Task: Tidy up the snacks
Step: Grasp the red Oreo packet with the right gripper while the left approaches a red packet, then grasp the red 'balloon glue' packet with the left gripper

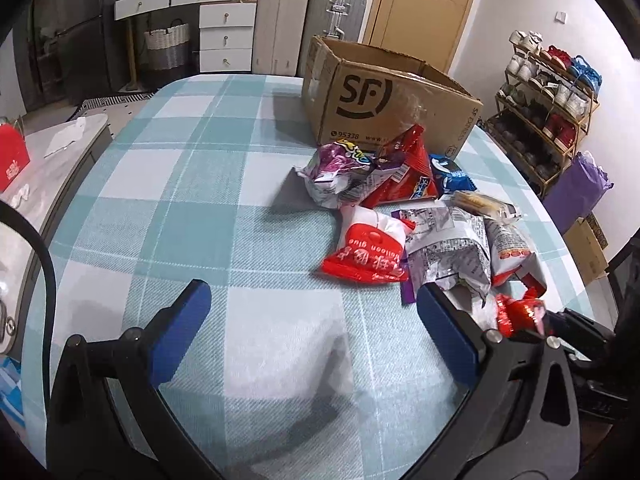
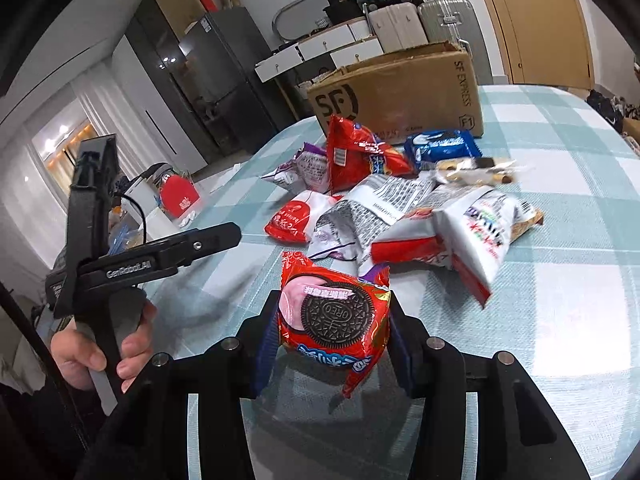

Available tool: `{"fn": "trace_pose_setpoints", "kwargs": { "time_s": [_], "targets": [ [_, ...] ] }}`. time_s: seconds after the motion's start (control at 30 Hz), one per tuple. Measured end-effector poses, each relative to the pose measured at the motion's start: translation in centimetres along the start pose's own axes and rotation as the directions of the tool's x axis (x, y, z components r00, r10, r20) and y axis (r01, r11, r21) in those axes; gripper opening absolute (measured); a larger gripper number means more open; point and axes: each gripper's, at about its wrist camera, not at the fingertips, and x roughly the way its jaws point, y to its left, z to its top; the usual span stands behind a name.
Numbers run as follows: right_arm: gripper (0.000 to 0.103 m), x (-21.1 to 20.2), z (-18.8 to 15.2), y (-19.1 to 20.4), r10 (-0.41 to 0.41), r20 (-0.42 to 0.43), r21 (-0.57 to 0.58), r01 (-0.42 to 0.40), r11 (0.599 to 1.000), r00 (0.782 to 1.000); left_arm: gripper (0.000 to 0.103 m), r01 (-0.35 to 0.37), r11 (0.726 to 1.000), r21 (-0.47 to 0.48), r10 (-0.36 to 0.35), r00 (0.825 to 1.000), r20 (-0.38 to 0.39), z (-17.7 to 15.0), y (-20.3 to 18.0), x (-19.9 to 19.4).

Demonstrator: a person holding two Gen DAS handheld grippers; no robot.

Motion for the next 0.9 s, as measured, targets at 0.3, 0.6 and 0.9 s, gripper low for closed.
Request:
{"fn": "trace_pose_setpoints", "kwargs": {
  "time_s": [0.3, 0.6, 0.9],
  "targets": [
    [0.048, -1.7, 0.1, -2.0, -0.081, 0.031, 0.000, 0.081, 0.997, 0.996, 0.103, -0.005, 0.999, 0.049, 0.008, 0.998, -0.062, 2.6, -2.3, 3.3],
    [0.048, -1.3, 0.0, -2.8, -0.067, 0.008, 0.042, 0.067, 0.997, 0.998, 0.096, -0.028, 0.997, 0.065, 0.037, 0.990, -0.135, 3.9, -3.2, 7.3],
    [0.048, -0.9, 0.0, -3.1, -0.055, -0.015, 0.058, 0.056, 0.997, 0.998, 0.079, -0.028, 0.991, 0.127, 0.046, 0.989, -0.137, 4.0, -4.0, 8.2]
  ]
}}
